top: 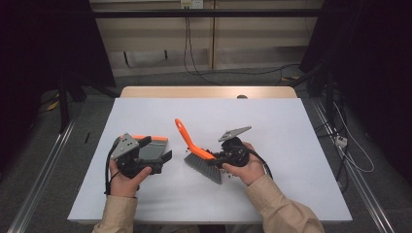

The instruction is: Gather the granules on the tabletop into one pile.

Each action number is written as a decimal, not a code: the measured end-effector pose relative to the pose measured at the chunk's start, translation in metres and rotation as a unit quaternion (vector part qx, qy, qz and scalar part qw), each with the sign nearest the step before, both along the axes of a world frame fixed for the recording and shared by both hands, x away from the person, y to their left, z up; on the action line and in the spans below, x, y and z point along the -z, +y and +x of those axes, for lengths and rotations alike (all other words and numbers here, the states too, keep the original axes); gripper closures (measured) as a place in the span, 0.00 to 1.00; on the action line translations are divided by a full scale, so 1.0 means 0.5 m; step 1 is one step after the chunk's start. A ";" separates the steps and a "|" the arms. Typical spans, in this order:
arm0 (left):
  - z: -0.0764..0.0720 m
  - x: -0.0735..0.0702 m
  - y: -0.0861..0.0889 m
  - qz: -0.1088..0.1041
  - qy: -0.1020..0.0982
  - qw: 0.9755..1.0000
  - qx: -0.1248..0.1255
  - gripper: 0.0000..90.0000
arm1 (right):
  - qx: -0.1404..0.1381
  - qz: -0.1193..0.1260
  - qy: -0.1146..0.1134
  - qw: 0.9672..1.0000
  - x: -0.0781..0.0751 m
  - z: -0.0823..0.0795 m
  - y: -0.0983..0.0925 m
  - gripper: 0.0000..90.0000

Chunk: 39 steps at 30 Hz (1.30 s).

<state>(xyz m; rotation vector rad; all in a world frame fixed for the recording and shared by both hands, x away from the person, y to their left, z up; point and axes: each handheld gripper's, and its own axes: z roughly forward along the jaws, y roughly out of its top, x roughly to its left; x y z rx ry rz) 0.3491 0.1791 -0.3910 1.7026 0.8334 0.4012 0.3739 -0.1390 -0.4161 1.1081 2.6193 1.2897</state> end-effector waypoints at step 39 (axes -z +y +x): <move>0.002 0.004 -0.003 0.008 0.002 1.000 0.002 0.05 | 0.010 -0.003 -0.084 0.996 -0.054 0.037 -0.066 0.79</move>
